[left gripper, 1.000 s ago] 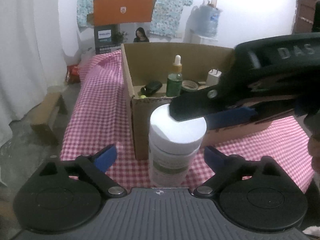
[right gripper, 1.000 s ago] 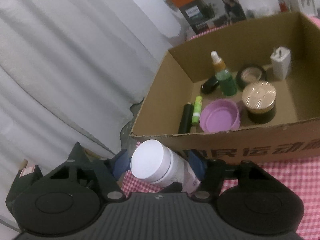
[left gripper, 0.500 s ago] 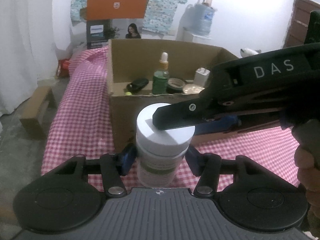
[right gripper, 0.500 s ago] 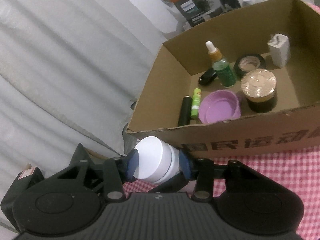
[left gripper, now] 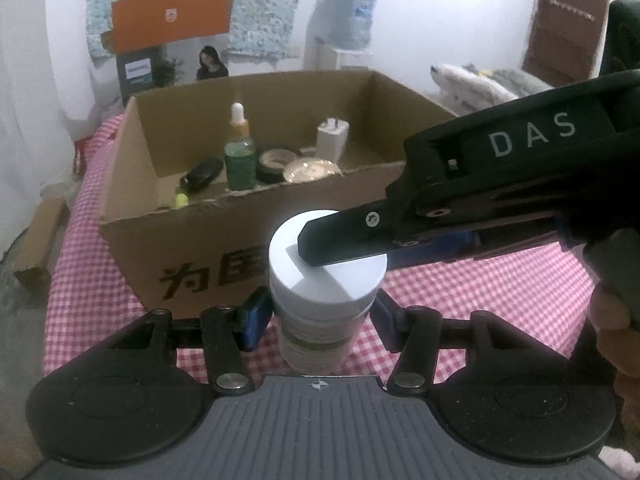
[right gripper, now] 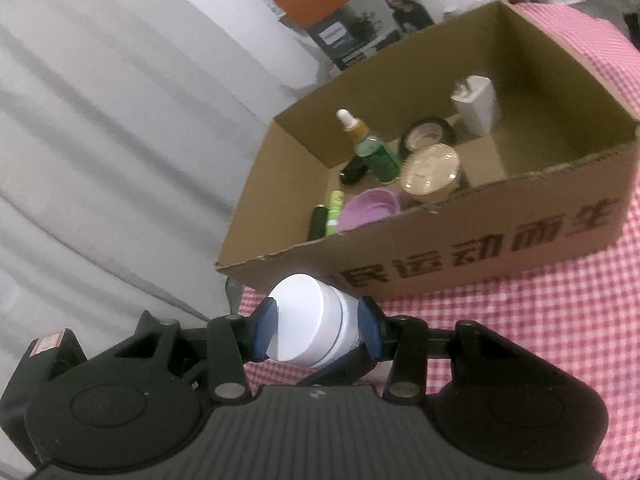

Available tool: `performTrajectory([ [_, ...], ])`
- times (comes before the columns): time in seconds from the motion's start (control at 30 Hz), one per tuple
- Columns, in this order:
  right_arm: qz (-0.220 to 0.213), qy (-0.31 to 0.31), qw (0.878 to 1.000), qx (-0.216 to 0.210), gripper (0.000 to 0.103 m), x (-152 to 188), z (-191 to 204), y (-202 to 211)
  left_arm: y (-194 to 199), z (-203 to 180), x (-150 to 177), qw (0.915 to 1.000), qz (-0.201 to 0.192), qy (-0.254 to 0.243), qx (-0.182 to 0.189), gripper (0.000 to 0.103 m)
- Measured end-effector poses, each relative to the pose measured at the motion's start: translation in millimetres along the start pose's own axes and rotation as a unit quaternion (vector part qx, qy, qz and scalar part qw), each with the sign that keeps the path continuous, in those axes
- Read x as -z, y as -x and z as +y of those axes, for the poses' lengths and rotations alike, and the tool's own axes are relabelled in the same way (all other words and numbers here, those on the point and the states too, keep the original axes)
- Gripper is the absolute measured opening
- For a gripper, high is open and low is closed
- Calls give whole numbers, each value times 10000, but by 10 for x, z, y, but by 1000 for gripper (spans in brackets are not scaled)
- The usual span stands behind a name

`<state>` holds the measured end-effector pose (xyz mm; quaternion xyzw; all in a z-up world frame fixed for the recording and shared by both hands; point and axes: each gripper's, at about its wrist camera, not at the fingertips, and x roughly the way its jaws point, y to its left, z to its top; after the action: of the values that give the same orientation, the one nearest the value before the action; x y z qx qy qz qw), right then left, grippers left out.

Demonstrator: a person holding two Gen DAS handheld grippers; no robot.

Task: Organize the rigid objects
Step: 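Lift the white jar with the right gripper over the box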

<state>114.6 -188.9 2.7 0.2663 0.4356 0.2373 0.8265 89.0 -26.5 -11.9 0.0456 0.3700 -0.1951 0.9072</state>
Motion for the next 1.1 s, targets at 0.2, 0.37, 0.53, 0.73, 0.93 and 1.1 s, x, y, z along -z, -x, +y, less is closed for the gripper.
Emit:
performTrajectory([
  [0.2,14,-150,9998,-98,48,-13,-96,9,-60,-41,-48,9999,102,-83,-62,55],
  [0.37,45,-183,9997,-172,48,-20,-114,-17,-106,-61,-58,9997,181,-62,-119,55],
  [0.53,59,-191,9995,-225,48,-25,-123,-26,-127,-69,-84,9997,200,-28,-164,53],
  [0.73,67,-179,9995,-239,48,-20,-117,-33,-131,-93,-100,9995,233,-16,-204,53],
  [0.93,35,-175,9995,-269,49,1,-92,10,-46,-145,-97,9996,176,-35,-237,53],
  [1.1,-45,-109,9994,-317,49,27,-44,89,67,-200,-106,9995,81,-72,-285,53],
])
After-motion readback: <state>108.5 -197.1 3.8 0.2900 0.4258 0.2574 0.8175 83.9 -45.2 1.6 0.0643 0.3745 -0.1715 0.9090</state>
